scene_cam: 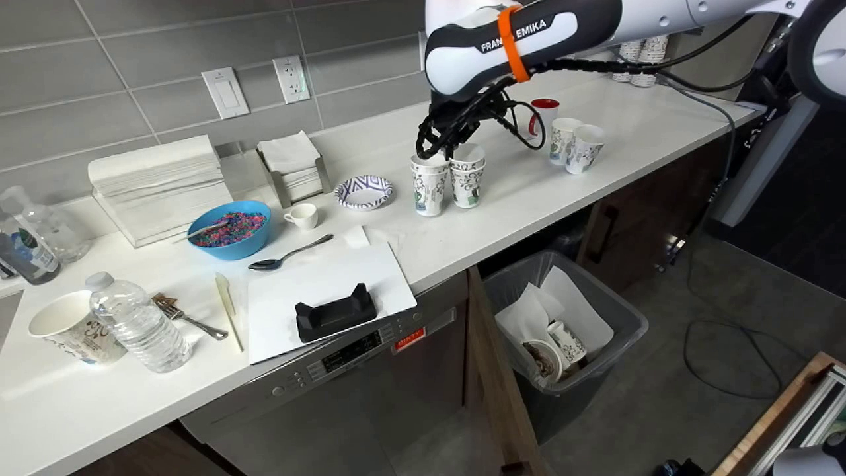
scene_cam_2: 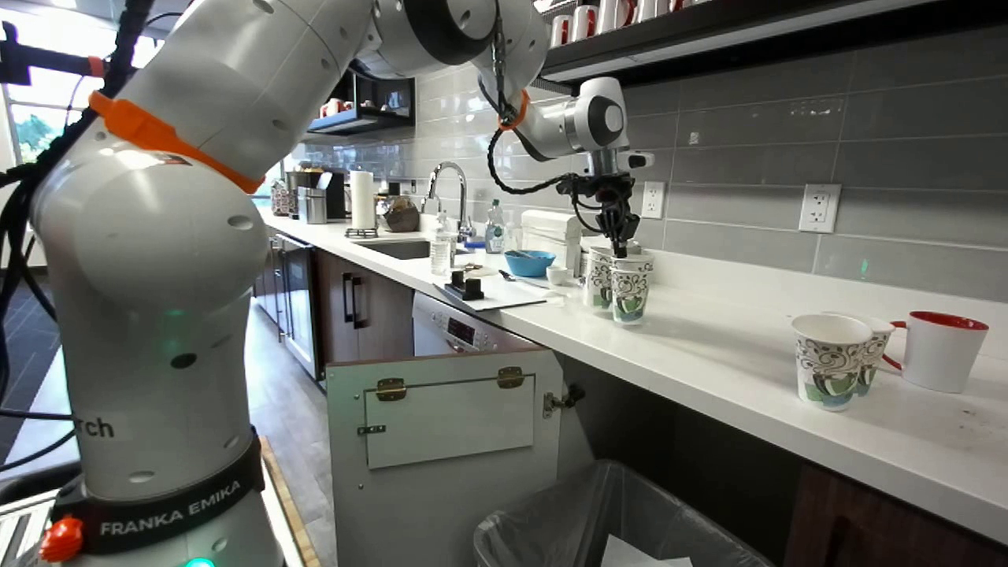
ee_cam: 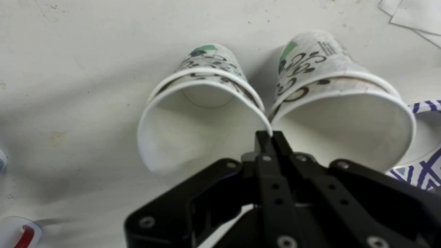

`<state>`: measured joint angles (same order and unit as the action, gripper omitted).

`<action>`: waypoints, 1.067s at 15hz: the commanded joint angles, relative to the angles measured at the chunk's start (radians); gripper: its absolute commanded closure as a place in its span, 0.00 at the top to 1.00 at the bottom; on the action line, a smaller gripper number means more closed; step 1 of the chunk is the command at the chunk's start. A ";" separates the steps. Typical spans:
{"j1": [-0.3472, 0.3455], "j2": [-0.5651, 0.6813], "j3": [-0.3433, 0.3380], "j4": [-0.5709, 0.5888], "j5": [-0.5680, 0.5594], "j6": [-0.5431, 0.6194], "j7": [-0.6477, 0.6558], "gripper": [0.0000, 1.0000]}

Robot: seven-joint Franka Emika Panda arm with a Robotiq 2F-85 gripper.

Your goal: Unstack both stacked cups

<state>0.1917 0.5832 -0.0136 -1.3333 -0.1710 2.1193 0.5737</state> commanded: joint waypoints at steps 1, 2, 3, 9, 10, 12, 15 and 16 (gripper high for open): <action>0.008 0.004 -0.013 0.008 0.030 -0.019 0.011 0.01; 0.007 0.006 -0.014 0.008 0.033 -0.020 0.013 0.01; 0.006 0.008 -0.013 0.007 0.038 -0.018 0.015 0.01; 0.003 -0.001 -0.018 -0.002 0.075 0.014 0.080 0.00; 0.002 0.000 -0.018 -0.002 0.078 0.013 0.084 0.00; 0.004 0.001 -0.019 -0.003 0.080 0.014 0.096 0.01; 0.010 -0.011 -0.023 -0.005 0.071 0.014 0.105 0.01; 0.010 -0.015 -0.023 -0.006 0.069 0.013 0.107 0.01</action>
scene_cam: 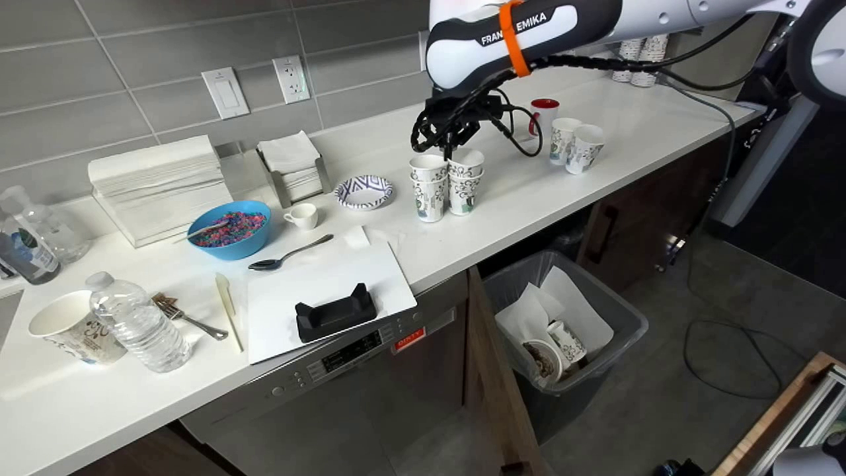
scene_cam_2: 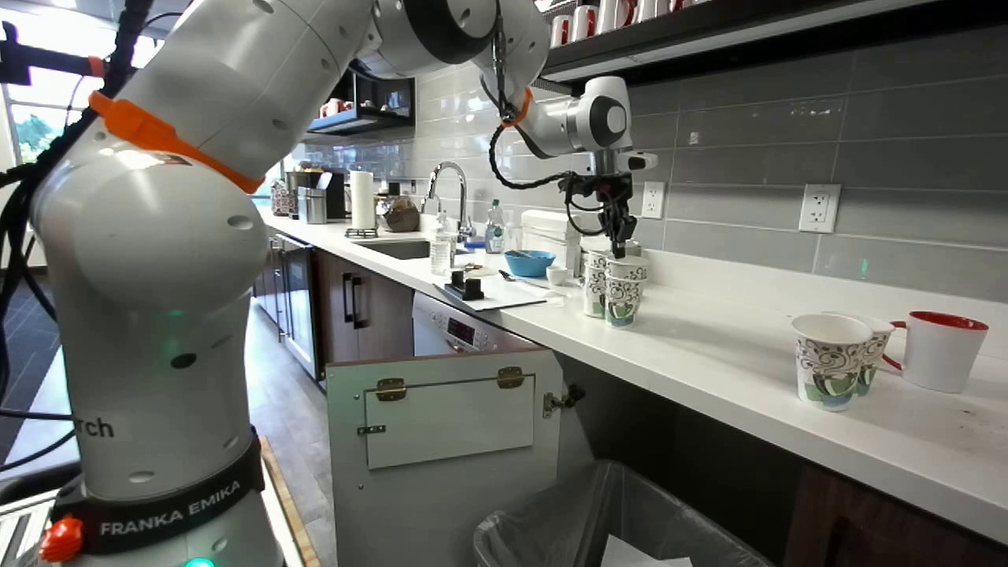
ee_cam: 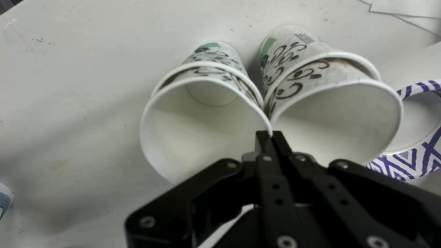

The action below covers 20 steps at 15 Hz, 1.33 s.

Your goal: Unstack both stacked cups

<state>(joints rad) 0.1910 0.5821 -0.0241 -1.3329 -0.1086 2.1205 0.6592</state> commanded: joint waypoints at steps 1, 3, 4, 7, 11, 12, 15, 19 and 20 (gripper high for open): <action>0.014 -0.019 -0.014 -0.007 0.002 0.011 0.026 0.01; 0.020 -0.031 -0.015 -0.010 -0.006 0.010 0.032 0.01; 0.025 -0.038 -0.017 -0.011 -0.014 0.009 0.036 0.01; 0.035 -0.061 -0.015 -0.012 -0.027 0.000 0.037 0.01; 0.061 -0.099 -0.024 -0.004 -0.081 -0.018 0.060 0.01; 0.067 -0.109 -0.026 -0.004 -0.098 -0.019 0.066 0.01; 0.083 -0.136 -0.028 0.000 -0.146 -0.028 0.090 0.01; 0.095 -0.178 -0.026 -0.009 -0.206 -0.037 0.123 0.01; 0.098 -0.196 -0.030 -0.021 -0.225 -0.033 0.142 0.01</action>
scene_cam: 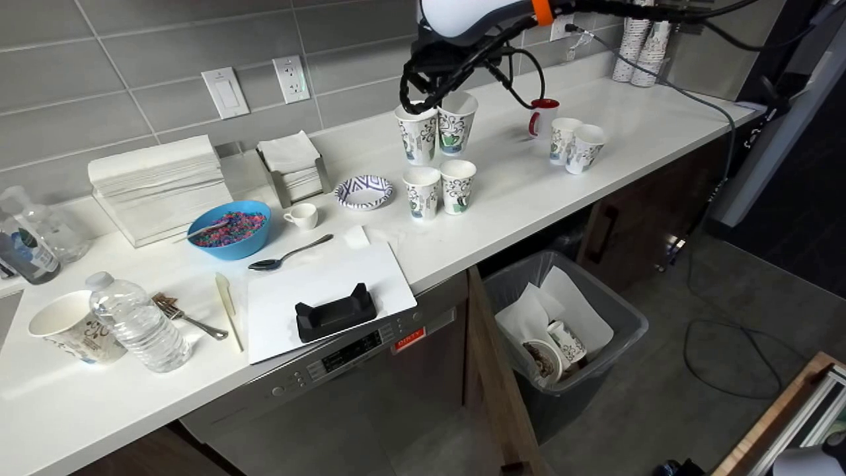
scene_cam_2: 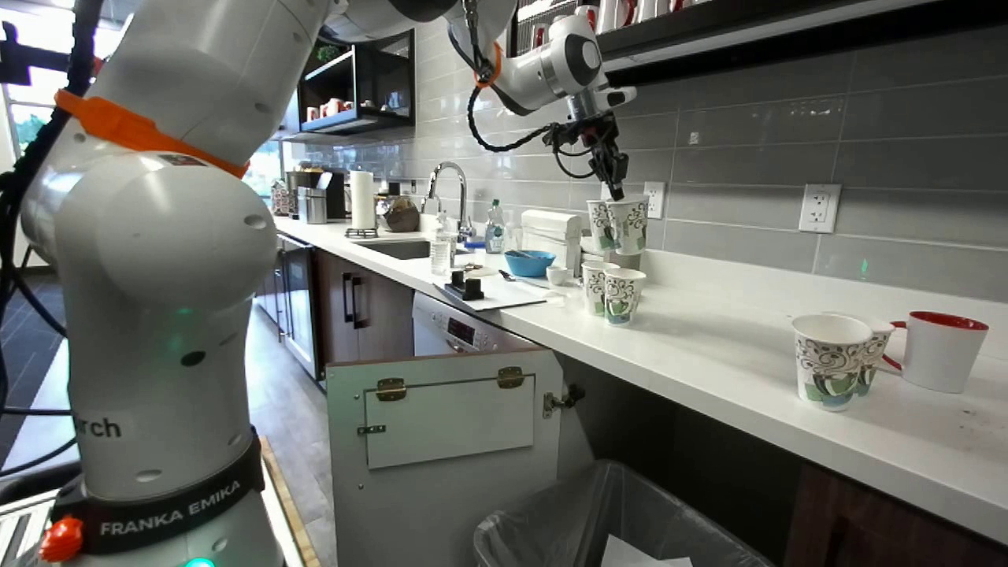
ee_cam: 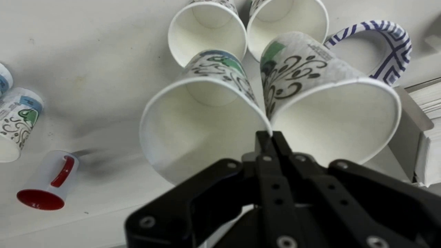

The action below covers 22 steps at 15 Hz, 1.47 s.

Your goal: Unstack both stacked cups

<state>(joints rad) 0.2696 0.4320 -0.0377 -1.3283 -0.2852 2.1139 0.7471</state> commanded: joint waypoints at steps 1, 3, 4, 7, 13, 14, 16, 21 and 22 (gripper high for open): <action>0.019 -0.063 -0.015 -0.035 -0.058 -0.028 0.064 0.01; 0.020 -0.104 -0.028 -0.063 -0.085 -0.021 0.100 0.01; 0.014 -0.128 -0.035 -0.081 -0.092 -0.022 0.124 0.01; -0.007 -0.189 -0.062 -0.125 -0.080 -0.037 0.178 0.01; -0.121 -0.240 -0.074 -0.199 -0.036 -0.066 0.276 0.01; -0.142 -0.243 -0.075 -0.211 -0.022 -0.056 0.287 0.01; -0.182 -0.239 -0.080 -0.241 -0.001 -0.027 0.317 0.01; -0.258 -0.201 -0.090 -0.276 0.067 0.018 0.363 0.01; -0.271 -0.187 -0.091 -0.279 0.086 0.029 0.358 0.01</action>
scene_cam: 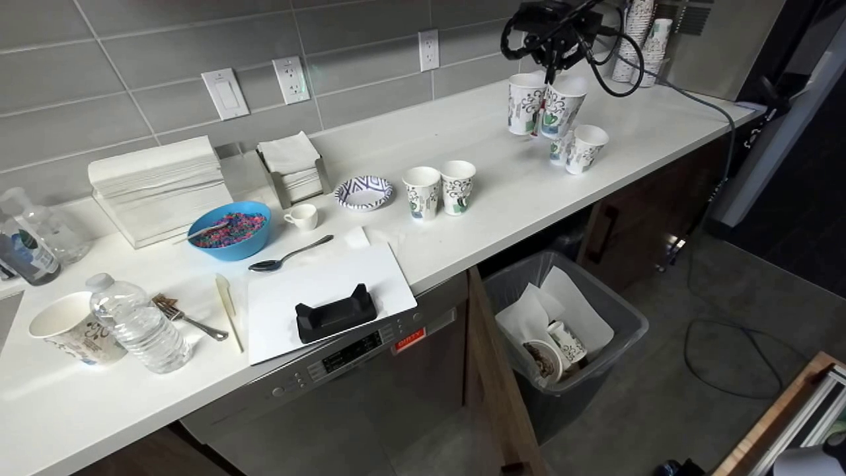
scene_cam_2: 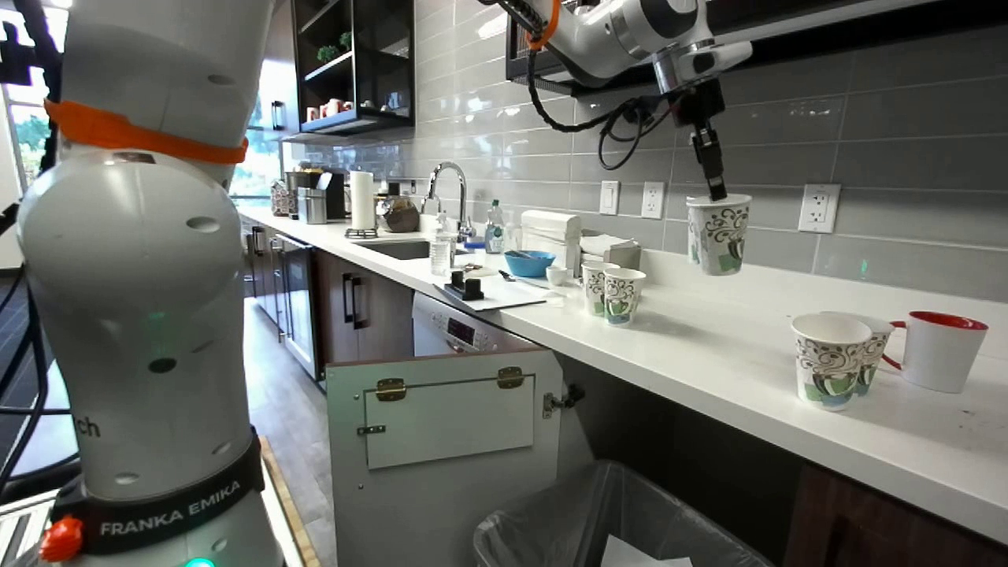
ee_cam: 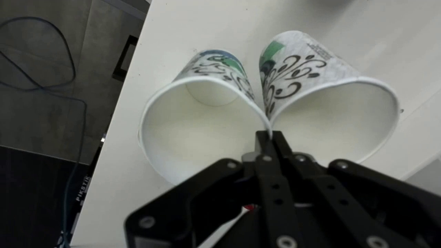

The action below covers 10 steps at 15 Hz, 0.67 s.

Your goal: Unstack both stacked cups

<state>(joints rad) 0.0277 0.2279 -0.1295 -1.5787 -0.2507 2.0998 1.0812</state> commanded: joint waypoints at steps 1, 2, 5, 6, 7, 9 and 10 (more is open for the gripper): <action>-0.038 0.031 0.001 -0.028 0.070 0.046 0.020 0.01; -0.047 0.050 -0.001 -0.021 0.087 0.052 0.019 0.01; -0.061 0.102 -0.006 -0.005 0.118 0.070 0.013 0.01; -0.065 0.119 -0.007 -0.001 0.127 0.073 0.010 0.01; -0.068 0.137 -0.008 0.005 0.135 0.077 0.007 0.01; -0.073 0.171 -0.009 0.017 0.153 0.082 -0.001 0.01; -0.074 0.187 -0.010 0.022 0.159 0.084 -0.002 0.01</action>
<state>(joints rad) -0.0395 0.3593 -0.1355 -1.5918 -0.1342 2.1670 1.0818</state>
